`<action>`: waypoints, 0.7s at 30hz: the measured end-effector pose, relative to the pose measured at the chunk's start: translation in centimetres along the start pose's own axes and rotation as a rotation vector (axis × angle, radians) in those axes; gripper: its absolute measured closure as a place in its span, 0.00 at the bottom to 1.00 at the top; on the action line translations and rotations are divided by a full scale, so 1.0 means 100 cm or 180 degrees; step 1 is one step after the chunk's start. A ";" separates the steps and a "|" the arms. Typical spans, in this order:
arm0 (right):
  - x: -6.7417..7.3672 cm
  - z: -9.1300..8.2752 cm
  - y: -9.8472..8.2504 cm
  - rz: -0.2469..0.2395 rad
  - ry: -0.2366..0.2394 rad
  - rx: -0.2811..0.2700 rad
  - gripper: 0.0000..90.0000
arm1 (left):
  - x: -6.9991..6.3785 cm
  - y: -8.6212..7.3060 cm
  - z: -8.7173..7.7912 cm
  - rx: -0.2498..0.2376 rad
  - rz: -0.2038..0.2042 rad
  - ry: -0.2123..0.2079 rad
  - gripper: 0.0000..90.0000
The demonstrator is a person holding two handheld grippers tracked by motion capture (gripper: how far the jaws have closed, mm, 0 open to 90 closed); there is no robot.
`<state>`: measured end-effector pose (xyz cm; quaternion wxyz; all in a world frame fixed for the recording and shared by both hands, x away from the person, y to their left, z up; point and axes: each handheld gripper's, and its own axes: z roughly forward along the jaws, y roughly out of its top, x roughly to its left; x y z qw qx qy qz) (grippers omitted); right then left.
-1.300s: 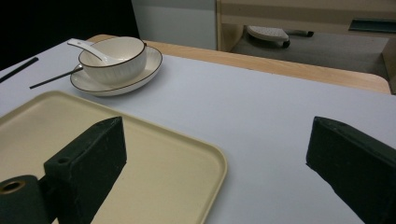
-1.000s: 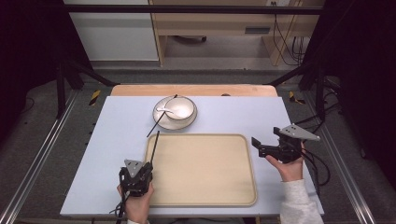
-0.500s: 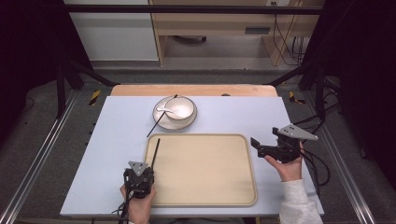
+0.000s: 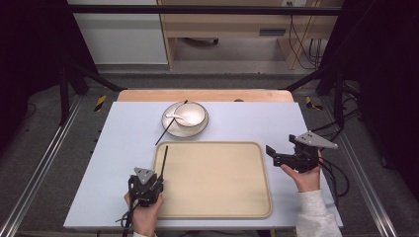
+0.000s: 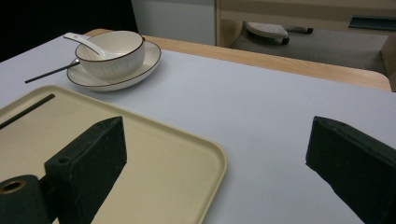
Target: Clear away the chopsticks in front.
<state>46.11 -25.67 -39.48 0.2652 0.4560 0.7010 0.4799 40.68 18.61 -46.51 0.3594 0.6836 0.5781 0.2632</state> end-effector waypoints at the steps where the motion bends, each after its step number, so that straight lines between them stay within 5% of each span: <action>1: 0.000 0.000 0.000 0.0005 0.0002 0.0003 0.06 | 0.002 0.004 -0.001 -0.0067 0.0026 -0.0060 0.79; 7: -0.001 -0.001 0.000 -0.0010 -0.0020 -0.0001 0.06 | 0.017 0.030 -0.007 -0.0391 0.0142 -0.0401 0.64; 10: -0.001 -0.001 0.000 0.0002 -0.0031 -0.0006 0.06 | 0.022 0.045 -0.007 -0.0495 0.0294 -0.0456 0.58; 21: 0.000 0.000 -0.001 -0.0033 -0.0042 0.0029 0.06 | 0.047 0.089 0.020 -0.0424 0.0348 -0.0722 0.35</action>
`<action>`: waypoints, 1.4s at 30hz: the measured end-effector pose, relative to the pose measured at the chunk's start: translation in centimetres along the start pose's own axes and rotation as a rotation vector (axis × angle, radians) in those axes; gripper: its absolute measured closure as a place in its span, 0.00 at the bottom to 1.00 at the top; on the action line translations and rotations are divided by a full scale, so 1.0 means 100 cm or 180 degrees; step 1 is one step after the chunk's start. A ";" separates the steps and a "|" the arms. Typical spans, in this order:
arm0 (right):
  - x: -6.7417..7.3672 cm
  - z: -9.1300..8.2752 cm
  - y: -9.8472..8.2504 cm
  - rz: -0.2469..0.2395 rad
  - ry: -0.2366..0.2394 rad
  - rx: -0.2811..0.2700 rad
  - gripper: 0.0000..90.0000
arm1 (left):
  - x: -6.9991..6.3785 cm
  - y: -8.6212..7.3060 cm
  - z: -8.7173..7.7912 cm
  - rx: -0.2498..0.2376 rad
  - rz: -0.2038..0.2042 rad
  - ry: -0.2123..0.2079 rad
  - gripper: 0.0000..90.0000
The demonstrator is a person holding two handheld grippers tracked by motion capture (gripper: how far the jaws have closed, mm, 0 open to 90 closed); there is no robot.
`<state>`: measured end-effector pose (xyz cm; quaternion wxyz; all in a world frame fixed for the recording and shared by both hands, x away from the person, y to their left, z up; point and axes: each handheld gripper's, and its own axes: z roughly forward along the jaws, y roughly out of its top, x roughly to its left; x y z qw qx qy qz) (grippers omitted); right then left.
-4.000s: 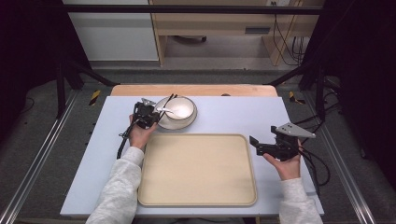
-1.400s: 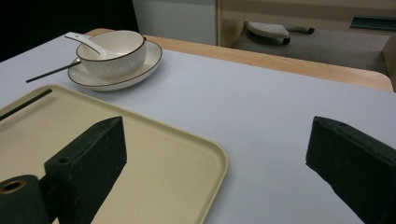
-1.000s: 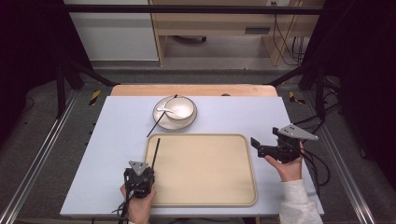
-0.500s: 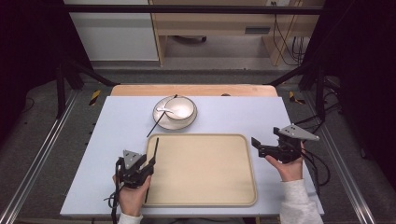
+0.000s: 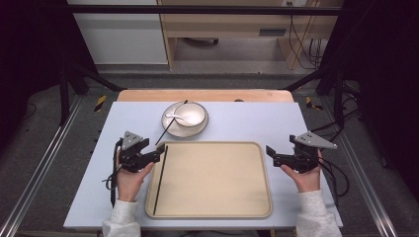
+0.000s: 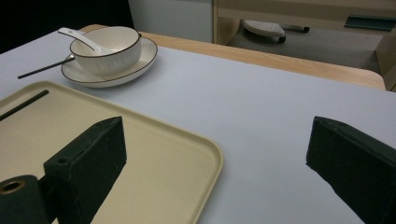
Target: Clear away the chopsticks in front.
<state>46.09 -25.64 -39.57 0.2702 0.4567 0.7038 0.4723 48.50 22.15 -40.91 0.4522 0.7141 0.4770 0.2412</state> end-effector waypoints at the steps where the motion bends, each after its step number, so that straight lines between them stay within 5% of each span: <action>1: 0.000 0.000 0.000 -0.0015 -0.0002 0.0010 0.06 | 0.003 0.003 0.003 -0.0003 -0.0012 -0.0041 0.34; 10: 0.001 0.002 0.000 -0.0019 0.0006 0.0025 0.06 | 0.027 0.028 0.028 0.0051 0.0107 0.0044 0.25; 18: 0.000 0.003 0.000 -0.0023 0.0007 0.0028 0.06 | 0.033 0.040 0.056 0.0261 0.0336 0.0097 0.26; 20: 0.000 0.003 0.000 -0.0023 0.0007 0.0025 0.06 | 0.033 0.042 0.061 0.0299 0.0397 0.0021 0.26; 26: 0.000 0.004 0.000 -0.0010 0.0013 0.0029 0.06 | 0.035 0.043 0.079 0.0495 0.0562 0.0127 0.31; 36: 0.000 0.004 0.000 -0.0007 0.0017 0.0029 0.06 | 0.034 0.036 0.105 0.0698 0.0735 0.0111 0.39; 42: 0.001 0.006 0.000 -0.0010 0.0027 0.0045 0.06 | 0.038 0.033 0.115 0.0726 0.0652 0.0138 0.46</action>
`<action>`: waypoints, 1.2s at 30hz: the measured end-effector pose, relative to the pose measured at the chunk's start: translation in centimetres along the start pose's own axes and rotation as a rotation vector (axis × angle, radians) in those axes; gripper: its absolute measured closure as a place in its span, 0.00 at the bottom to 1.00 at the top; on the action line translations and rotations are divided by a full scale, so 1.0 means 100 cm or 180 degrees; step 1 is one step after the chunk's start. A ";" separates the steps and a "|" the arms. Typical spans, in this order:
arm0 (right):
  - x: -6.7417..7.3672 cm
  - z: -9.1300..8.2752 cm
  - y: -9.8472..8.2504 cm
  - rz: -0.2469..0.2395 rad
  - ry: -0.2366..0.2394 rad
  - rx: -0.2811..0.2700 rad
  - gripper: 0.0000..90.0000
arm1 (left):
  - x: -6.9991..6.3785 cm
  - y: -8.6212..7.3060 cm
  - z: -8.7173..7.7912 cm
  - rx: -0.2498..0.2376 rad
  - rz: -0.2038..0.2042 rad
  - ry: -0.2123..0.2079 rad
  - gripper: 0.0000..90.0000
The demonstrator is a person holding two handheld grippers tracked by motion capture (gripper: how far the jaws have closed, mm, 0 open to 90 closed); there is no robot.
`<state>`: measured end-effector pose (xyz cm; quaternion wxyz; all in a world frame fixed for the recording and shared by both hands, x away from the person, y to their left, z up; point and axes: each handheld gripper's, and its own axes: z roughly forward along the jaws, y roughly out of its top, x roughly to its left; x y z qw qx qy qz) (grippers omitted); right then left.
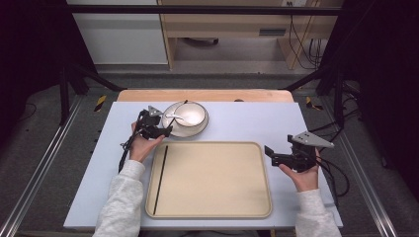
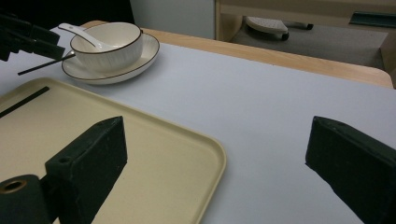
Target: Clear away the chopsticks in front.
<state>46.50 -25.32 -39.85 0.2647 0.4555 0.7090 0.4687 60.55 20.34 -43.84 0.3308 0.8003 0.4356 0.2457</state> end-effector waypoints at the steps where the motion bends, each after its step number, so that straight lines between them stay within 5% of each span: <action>1: 0.000 0.000 0.000 -0.0006 0.0000 0.0004 0.06 | 0.001 0.000 0.001 0.0006 -0.0003 0.0003 0.50; 10: 0.000 0.001 -0.001 -0.0020 0.0000 0.0024 0.07 | -0.001 0.000 0.009 -0.0050 -0.0009 0.0015 0.73; 18: 0.000 0.001 0.000 -0.0016 0.0004 0.0017 0.07 | -0.004 0.009 0.019 0.0018 0.0035 0.0019 0.82; 36: 0.001 0.002 -0.001 -0.0019 0.0004 0.0025 0.07 | -0.005 0.003 0.030 0.0102 -0.0147 0.0039 0.95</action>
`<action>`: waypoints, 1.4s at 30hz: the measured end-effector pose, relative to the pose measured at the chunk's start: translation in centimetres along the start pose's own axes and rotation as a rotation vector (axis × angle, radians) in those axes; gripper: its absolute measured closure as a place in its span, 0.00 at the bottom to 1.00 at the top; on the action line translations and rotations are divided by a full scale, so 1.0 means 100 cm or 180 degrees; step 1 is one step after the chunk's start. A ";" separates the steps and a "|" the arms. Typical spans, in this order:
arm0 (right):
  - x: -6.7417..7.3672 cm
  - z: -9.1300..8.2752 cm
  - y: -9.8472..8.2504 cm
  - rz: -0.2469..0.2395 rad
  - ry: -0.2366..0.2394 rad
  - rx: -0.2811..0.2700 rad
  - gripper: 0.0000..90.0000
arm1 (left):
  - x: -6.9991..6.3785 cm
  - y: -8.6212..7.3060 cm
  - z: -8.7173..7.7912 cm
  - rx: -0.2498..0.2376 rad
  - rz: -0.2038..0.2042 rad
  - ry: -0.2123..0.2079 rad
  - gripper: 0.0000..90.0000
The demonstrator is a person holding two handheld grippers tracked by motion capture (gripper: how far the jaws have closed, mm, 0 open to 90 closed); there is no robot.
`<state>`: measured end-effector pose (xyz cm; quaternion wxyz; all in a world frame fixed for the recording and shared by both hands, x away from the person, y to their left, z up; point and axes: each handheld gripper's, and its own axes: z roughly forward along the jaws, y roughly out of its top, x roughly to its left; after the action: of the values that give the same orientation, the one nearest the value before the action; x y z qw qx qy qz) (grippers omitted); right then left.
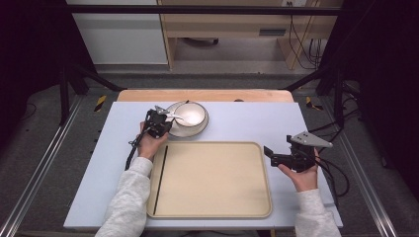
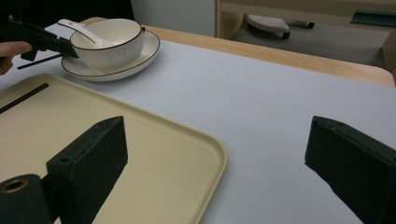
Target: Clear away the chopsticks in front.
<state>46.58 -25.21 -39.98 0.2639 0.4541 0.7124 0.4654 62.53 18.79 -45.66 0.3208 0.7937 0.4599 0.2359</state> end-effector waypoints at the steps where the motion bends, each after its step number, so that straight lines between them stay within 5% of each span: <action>1: 0.000 0.000 0.000 -0.0010 -0.0001 0.0001 0.07 | 0.000 0.000 0.000 0.0002 -0.0016 0.0010 0.95; 17: -0.001 -0.002 0.000 0.0013 -0.0014 -0.0016 0.07 | 0.008 -0.007 -0.037 -0.0129 -0.0272 0.0054 0.95; 27: -0.002 -0.003 0.001 0.0028 -0.0013 -0.0050 0.07 | 0.014 -0.027 -0.058 -0.0171 -0.0487 0.0212 0.95; 34: -0.002 -0.005 0.001 0.0029 -0.0020 -0.0056 0.07 | 0.008 -0.032 -0.077 -0.0213 -0.0529 0.0432 0.95; 42: -0.003 -0.009 0.002 0.0045 -0.0015 -0.0100 0.07 | -0.006 -0.047 -0.101 -0.0408 -0.0765 0.0530 0.95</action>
<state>46.08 -25.80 -39.45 0.2693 0.4560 0.7011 0.4775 52.80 22.97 -42.21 0.3575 0.6886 0.5605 0.2897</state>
